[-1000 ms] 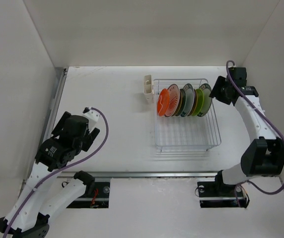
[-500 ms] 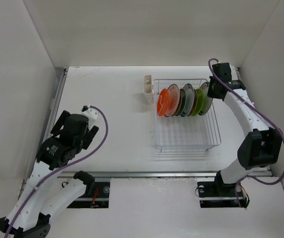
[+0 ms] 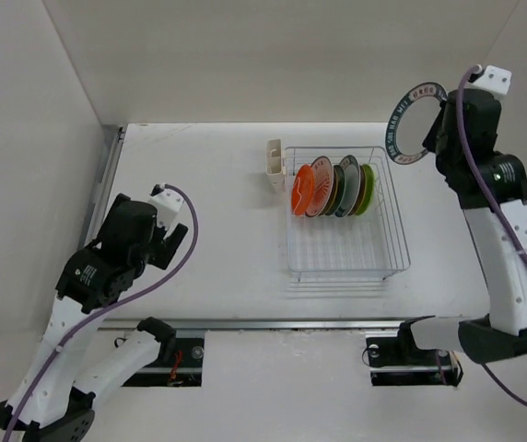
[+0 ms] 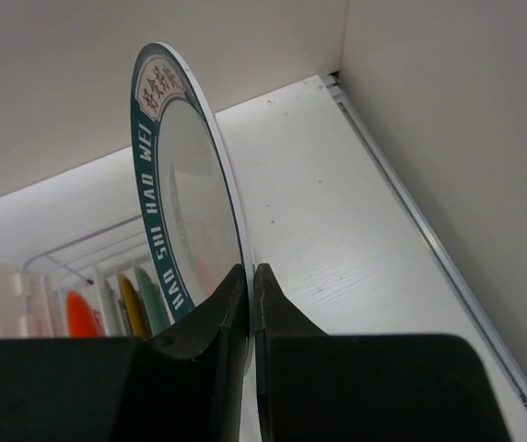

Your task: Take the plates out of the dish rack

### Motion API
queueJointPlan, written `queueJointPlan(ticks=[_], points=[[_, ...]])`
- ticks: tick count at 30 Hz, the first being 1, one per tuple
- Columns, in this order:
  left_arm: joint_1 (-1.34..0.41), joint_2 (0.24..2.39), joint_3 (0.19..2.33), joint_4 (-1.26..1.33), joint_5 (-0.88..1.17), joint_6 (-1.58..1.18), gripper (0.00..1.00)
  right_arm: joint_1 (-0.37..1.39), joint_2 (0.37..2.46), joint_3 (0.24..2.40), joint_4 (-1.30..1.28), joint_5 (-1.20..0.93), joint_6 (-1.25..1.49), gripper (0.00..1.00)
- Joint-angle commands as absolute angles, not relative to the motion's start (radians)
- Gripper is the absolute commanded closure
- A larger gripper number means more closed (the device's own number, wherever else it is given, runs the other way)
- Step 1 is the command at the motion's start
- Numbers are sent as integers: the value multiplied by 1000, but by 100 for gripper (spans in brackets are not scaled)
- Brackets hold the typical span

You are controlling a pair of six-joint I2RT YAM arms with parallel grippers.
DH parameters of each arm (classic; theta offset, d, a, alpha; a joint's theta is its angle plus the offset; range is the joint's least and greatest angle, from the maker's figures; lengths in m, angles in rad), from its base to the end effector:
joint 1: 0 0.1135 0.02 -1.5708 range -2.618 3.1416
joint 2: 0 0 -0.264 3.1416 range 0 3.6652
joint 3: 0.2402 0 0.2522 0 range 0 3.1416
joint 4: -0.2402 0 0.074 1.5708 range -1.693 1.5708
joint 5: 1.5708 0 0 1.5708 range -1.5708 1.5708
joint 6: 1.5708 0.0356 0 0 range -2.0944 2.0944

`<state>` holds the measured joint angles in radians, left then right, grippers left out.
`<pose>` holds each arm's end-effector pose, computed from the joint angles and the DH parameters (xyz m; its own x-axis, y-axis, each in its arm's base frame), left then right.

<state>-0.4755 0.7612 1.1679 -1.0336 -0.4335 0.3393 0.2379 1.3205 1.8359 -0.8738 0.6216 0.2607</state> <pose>0.1102 -0.0399 0.3852 -0.4542 0.5736 -0.6817 0.2802 0.8183 0.5019 0.2329 0.0351 0.5061 -0.2421 0.1569 -0.9575 0.4148 0.9088 0.0440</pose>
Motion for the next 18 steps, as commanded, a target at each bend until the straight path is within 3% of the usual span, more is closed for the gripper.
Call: queueJointPlan(ticks=[1, 3, 6, 9, 14, 18], points=[[-471, 814, 1314, -1026, -293, 275, 1, 258, 1232, 1781, -886, 492, 290, 100], [-471, 896, 1433, -1057, -154, 241, 1, 258, 1184, 1633, -806, 229, 310, 100], [-471, 1017, 1556, -1100, 13, 180, 3, 267, 1118, 1476, -611, -11, 402, 100], [-471, 1075, 1592, -1111, 43, 128, 6, 290, 1129, 1342, -445, -153, 509, 100], [-471, 1003, 1488, -1006, -154, 74, 4, 497, 1247, 1328, -284, -183, 597, 100], [-471, 947, 1427, -997, -365, 64, 3, 641, 1518, 1478, -275, -160, 620, 100]])
